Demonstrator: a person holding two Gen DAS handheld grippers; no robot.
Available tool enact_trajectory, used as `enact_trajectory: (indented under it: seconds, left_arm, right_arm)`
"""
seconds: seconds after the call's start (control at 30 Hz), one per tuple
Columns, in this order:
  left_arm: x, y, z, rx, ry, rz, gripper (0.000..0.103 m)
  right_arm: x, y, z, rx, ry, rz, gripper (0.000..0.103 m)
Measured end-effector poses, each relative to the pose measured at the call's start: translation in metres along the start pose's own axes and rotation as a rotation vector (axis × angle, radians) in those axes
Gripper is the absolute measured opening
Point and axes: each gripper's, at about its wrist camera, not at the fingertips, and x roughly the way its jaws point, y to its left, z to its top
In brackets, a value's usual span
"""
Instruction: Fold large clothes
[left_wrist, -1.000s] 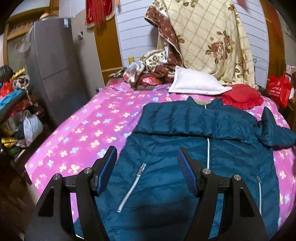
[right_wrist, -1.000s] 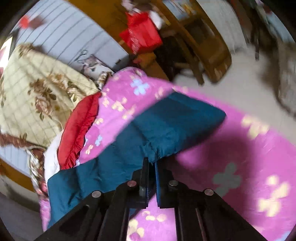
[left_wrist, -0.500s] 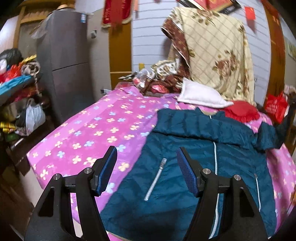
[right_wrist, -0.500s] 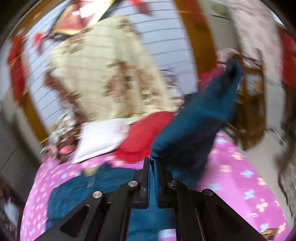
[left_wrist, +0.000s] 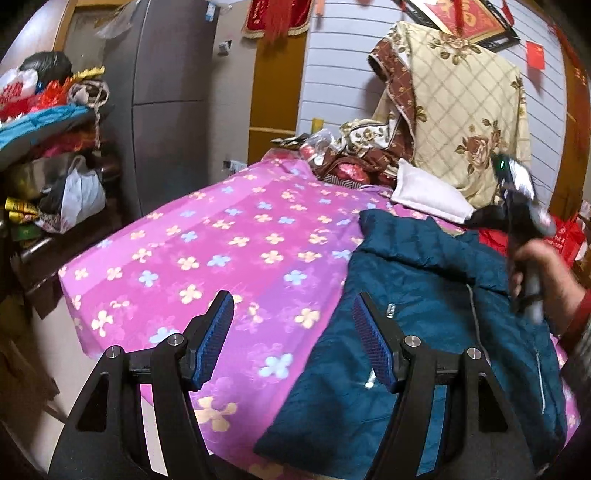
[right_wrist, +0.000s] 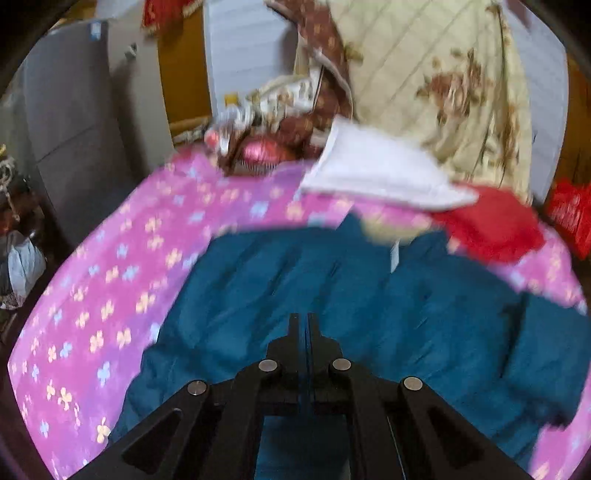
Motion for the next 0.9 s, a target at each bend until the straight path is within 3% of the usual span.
enact_trajectory:
  seconds: [0.07,0.1,0.13,0.17,0.2,0.27,0.33,0.43,0.57,0.6,0.63,0.67,0.7,0.9]
  left_arm:
    - [0.008,0.006,0.000,-0.008,0.013,0.002,0.067]
    - [0.011,0.008,-0.001,-0.011,0.021,0.001,0.067]
    - [0.017,0.009,-0.002,-0.017,0.030,-0.004,0.067]
    - [0.019,0.010,-0.003,-0.024,0.033,-0.007,0.067]
    - [0.023,0.010,-0.005,-0.030,0.038,-0.013,0.067]
    - [0.028,0.007,-0.009,-0.037,0.046,-0.020,0.067]
    - [0.035,0.001,-0.013,-0.036,0.057,-0.025,0.067]
    - [0.042,-0.012,-0.017,-0.012,0.097,-0.034,0.067]
    - [0.042,-0.030,-0.018,0.037,0.106,-0.020,0.067]
    - [0.043,-0.032,-0.018,0.044,0.105,-0.015,0.067]
    - [0.043,-0.037,-0.018,0.056,0.105,-0.009,0.067]
    - [0.043,-0.040,-0.018,0.063,0.104,-0.007,0.067]
    - [0.043,-0.042,-0.018,0.066,0.103,-0.005,0.067]
    - [0.052,-0.047,-0.023,0.069,0.119,-0.005,0.067]
  right_arm:
    - [0.001,-0.025,-0.016,0.054,0.016,-0.044,0.006]
    - [-0.002,-0.038,-0.022,0.050,0.018,-0.073,0.021]
    - [-0.010,-0.056,-0.031,0.023,0.002,-0.132,0.054]
    - [-0.017,-0.067,-0.038,-0.006,-0.019,-0.201,0.069]
    - [-0.030,-0.087,-0.049,-0.062,-0.076,-0.340,0.085]
    - [-0.039,-0.117,-0.060,-0.117,-0.106,-0.509,0.087]
    - [-0.029,-0.156,-0.063,-0.130,-0.044,-0.590,0.087]
    - [-0.014,-0.192,-0.059,-0.090,-0.006,-0.589,0.087]
    - [0.006,-0.225,-0.050,0.024,0.029,-0.500,0.087]
    - [0.015,-0.235,-0.049,0.055,0.048,-0.481,0.077]
    - [0.022,-0.240,-0.049,0.078,0.077,-0.467,0.046]
    - [0.026,-0.248,-0.050,0.111,0.111,-0.439,0.027]
    - [0.027,-0.260,-0.052,0.157,0.131,-0.404,0.000]
    - [-0.018,-0.265,-0.045,0.240,0.019,-0.315,0.000]
